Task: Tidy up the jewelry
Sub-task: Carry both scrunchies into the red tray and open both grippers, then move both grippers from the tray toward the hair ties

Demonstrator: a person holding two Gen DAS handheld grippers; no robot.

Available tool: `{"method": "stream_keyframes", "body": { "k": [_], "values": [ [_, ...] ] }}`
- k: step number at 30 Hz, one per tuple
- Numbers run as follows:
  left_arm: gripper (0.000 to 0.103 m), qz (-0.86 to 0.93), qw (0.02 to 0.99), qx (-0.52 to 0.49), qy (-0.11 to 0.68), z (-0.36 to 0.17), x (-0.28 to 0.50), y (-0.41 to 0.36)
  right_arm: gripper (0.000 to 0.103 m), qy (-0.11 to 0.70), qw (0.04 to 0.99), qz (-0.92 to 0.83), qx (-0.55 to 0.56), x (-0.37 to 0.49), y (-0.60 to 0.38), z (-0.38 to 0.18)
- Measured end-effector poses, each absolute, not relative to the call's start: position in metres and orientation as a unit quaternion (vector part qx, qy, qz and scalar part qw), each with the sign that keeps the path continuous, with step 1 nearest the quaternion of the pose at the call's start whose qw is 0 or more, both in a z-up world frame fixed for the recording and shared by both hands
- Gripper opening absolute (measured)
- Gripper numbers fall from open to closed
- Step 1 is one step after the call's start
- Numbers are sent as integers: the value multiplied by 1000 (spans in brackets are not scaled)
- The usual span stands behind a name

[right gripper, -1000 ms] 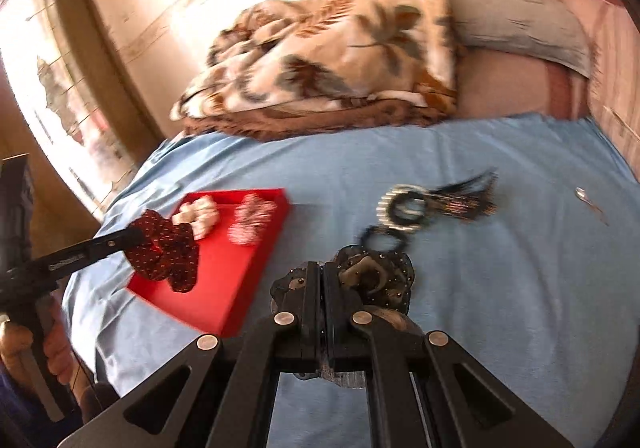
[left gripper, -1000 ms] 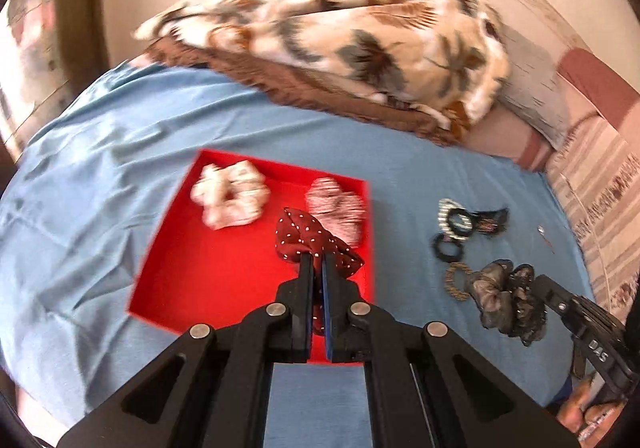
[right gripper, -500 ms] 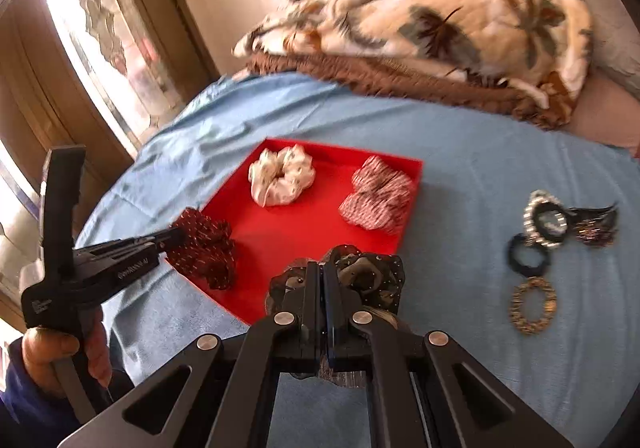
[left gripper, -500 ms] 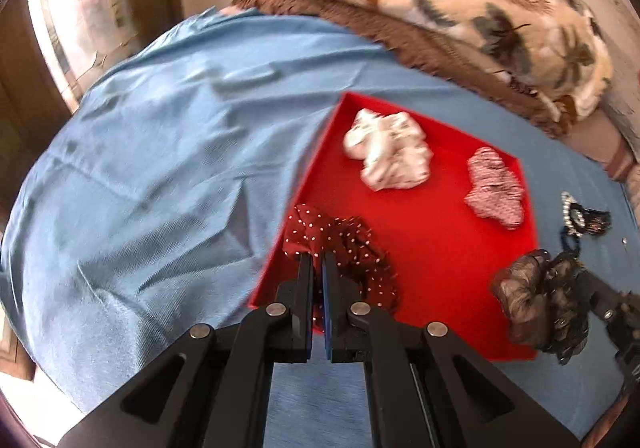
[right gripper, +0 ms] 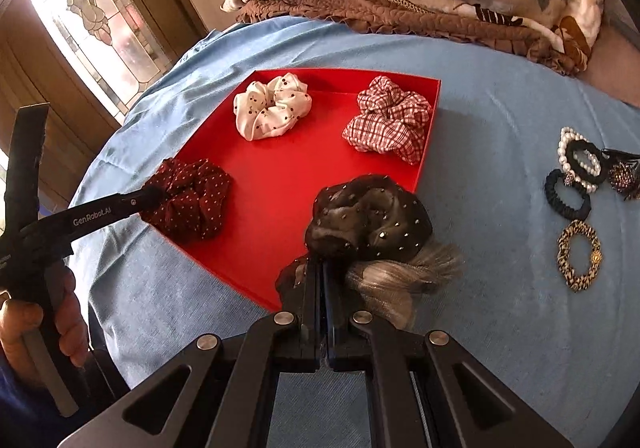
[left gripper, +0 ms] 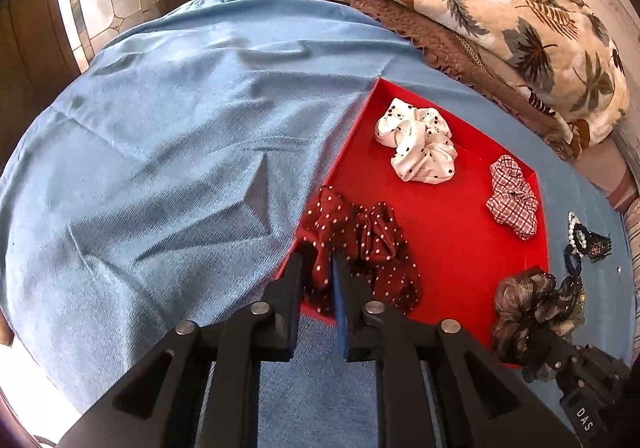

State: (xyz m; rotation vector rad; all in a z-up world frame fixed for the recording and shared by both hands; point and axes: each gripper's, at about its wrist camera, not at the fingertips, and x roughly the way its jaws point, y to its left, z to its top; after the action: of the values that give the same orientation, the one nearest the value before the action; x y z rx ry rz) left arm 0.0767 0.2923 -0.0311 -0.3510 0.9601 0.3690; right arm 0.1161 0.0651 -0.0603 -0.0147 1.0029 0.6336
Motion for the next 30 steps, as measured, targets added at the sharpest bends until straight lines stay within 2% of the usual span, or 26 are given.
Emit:
{"method": "stream_keyframes", "body": {
  "k": [3,7,11,13,15,16,17,19,24,30],
  "values": [
    [20,173,860,-167,450,-27,70,290,3,475,828,299,-4,111,61,-62],
    [42,177,869,-169,431,-16,59,288,3,478,827,296,0,109,56,-62],
    [52,177,877,-174,411,0,47,285,5,472,830,295,-3,108,59,-57],
    [57,177,881,-176,401,9,41,283,16,466,834,295,-4,108,60,-52],
    [62,180,889,-168,386,21,33,277,45,454,839,300,0,105,60,-43],
    [64,182,892,-163,381,25,30,275,49,447,843,300,1,104,59,-39],
    [66,184,895,-156,376,29,27,272,53,441,846,299,1,102,58,-35],
    [68,184,899,-145,371,34,23,266,53,433,849,301,3,99,56,-27],
    [68,161,900,-140,379,36,17,246,60,413,862,292,29,93,27,-11],
    [68,99,910,-120,384,37,15,190,63,405,884,222,68,82,-55,-16]
  ]
}}
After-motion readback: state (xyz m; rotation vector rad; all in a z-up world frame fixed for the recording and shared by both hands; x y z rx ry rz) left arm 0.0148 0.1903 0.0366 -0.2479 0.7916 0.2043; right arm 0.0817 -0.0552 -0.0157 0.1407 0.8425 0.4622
